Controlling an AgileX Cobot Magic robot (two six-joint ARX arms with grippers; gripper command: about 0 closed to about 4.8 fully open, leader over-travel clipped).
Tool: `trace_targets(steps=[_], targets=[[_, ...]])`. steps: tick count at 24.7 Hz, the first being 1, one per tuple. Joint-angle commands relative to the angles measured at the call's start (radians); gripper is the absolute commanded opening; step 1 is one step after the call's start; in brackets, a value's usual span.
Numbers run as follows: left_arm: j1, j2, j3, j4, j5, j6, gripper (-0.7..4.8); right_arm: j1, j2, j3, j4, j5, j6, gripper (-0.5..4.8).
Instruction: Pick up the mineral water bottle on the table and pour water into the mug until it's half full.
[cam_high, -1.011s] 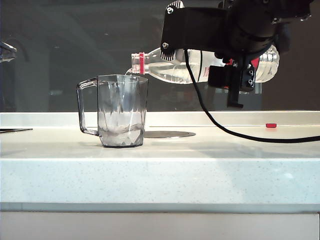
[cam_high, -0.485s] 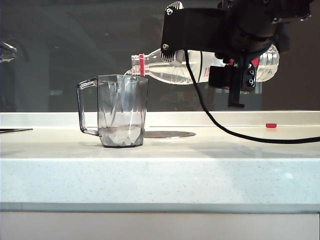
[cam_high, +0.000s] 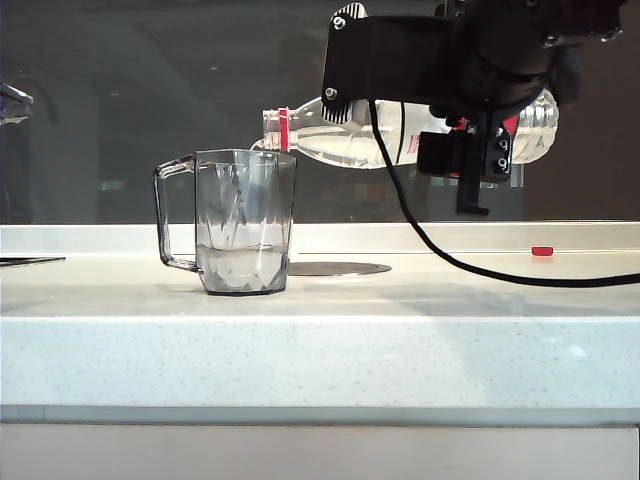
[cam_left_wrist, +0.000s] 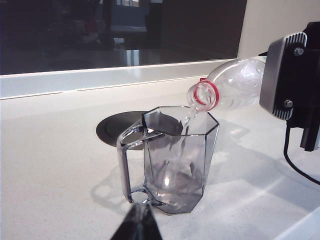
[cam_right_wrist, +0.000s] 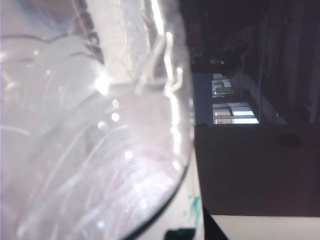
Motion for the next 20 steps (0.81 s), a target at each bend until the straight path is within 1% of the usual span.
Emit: trace_targets(steps=[1,20], targets=[[0.002,0.0,0.002,0.013,0.004,-0.003,-0.04,0.001,-0.01,0.011,0.048,0.006,0.001,2.69],[0.002,0.0,0.003,0.013,0.004,-0.003,-0.04,0.001,-0.01,0.011,0.048,0.007,-0.021,2.69]])
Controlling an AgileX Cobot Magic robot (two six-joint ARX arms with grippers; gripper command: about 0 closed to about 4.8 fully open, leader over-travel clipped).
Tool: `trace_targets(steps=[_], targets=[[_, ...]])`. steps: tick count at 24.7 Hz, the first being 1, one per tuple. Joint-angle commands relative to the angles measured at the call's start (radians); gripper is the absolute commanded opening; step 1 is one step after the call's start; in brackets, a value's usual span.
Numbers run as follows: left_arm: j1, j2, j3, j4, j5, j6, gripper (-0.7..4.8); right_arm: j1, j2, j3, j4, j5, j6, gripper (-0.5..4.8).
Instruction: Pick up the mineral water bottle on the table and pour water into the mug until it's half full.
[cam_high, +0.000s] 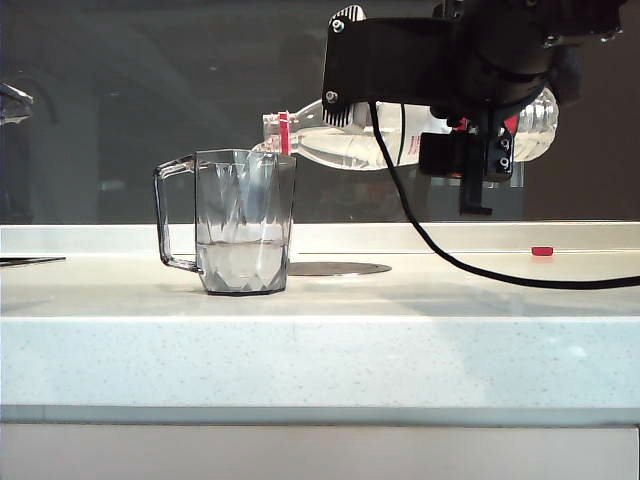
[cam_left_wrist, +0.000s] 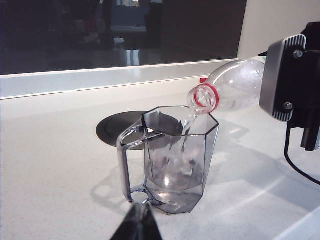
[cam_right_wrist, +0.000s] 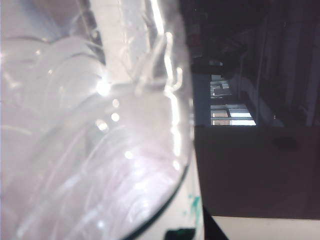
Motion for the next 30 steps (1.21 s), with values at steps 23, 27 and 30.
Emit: trace_targets(steps=[23,27,30], targets=[[0.002,0.0,0.002,0.013,0.004,-0.003,-0.04,0.001,-0.01,0.011,0.048,0.009,0.002,2.69],[0.002,0.0,0.002,0.013,0.004,-0.003,-0.04,0.001,-0.01,0.011,0.048,0.005,0.01,2.69],[0.002,0.0,0.002,0.013,0.004,-0.003,-0.04,0.003,-0.01,0.011,0.077,0.006,0.055,2.69]])
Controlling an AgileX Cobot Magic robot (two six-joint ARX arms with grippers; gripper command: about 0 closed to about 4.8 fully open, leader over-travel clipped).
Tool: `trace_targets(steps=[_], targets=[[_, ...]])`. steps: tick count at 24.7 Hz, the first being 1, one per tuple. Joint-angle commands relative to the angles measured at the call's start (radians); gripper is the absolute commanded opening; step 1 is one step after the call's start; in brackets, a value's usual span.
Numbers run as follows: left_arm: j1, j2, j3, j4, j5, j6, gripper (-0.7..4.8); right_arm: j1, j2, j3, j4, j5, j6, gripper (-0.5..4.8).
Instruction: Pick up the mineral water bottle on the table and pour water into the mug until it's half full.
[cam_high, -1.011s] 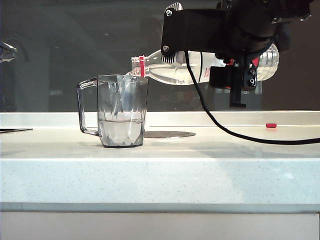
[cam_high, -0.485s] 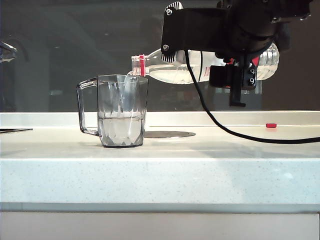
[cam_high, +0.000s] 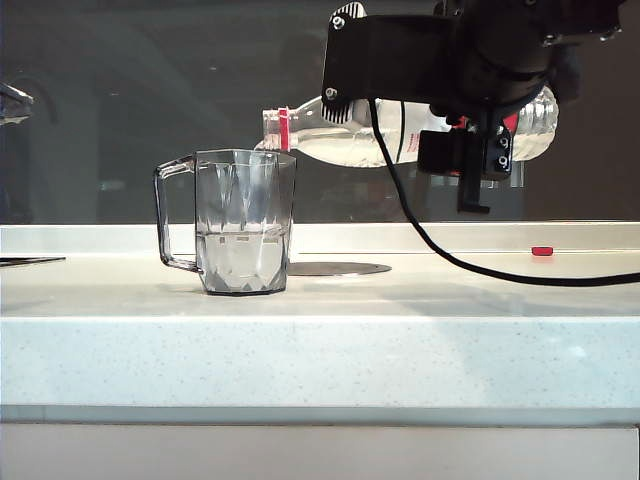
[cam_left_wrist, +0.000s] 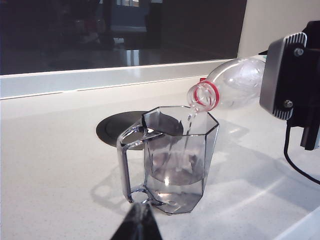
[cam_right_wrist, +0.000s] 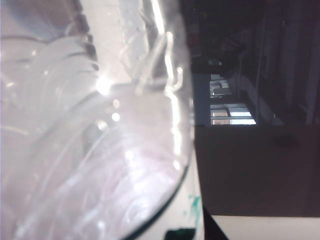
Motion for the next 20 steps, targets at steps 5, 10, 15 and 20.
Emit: trace_targets(steps=[5,10,15,20], targets=[[0.002,0.0,0.002,0.013,0.004,-0.003,-0.04,0.008,-0.009,0.01,0.103,0.009,0.058,2.69],[0.002,0.0,0.002,0.013,0.004,-0.003,-0.04,0.016,-0.009,0.01,0.114,0.031,0.2,2.69],[0.002,0.0,0.002,0.013,0.004,-0.003,-0.04,0.046,-0.009,0.01,0.126,0.062,0.379,2.69],[0.002,0.0,0.002,0.013,0.004,-0.003,-0.04,0.057,-0.01,0.01,0.267,0.08,0.683,2.69]])
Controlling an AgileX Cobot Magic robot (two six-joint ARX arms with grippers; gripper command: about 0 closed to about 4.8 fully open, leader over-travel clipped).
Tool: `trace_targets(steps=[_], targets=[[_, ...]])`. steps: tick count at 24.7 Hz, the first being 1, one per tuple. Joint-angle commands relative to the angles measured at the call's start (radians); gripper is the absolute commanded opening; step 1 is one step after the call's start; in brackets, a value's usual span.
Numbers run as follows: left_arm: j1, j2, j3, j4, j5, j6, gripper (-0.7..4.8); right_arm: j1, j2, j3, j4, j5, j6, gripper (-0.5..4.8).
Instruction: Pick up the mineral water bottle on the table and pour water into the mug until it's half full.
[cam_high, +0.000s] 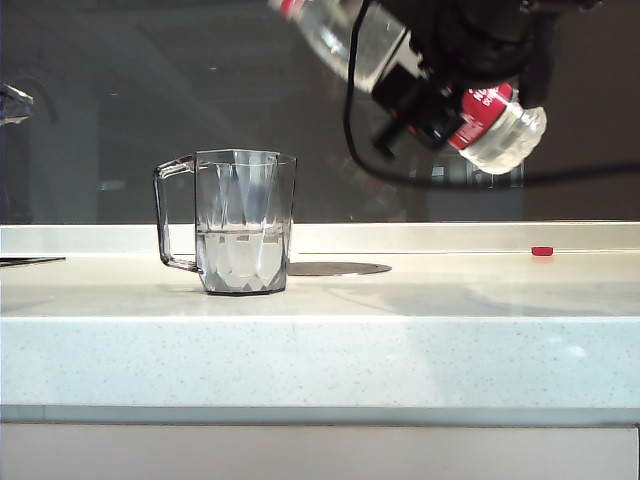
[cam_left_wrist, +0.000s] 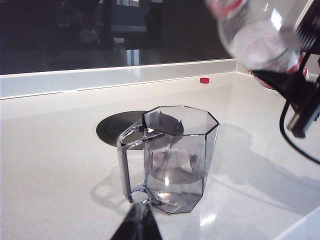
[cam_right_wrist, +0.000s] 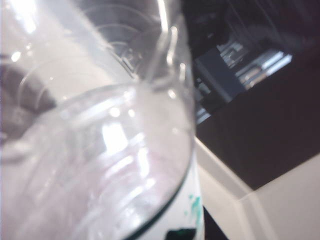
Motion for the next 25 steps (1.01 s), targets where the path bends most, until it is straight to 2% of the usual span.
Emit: trace_targets(steps=[1,4,7,14,21,25], targets=[[0.002,0.0,0.002,0.013,0.004,-0.003,-0.04,0.001,-0.009,0.01,0.155,0.008,0.162,2.69],[0.002,0.0,0.002,0.013,0.004,-0.003,-0.04,0.001,-0.01,0.009,0.265,0.027,0.288,2.69],[0.002,0.0,0.002,0.013,0.004,-0.003,-0.04,0.001,-0.021,-0.001,0.271,0.027,0.479,2.69],[0.002,0.0,0.002,0.013,0.004,-0.003,-0.04,0.001,-0.023,-0.082,0.268,0.018,0.793,2.68],[0.002,0.0,0.002,0.013,0.004,-0.003,-0.04,-0.002,-0.021,-0.149,0.165,-0.027,0.994,2.69],[0.002,0.0,0.002,0.013,0.004,-0.003,-0.04,-0.011,-0.002,-0.158,0.124,-0.052,1.018,2.68]])
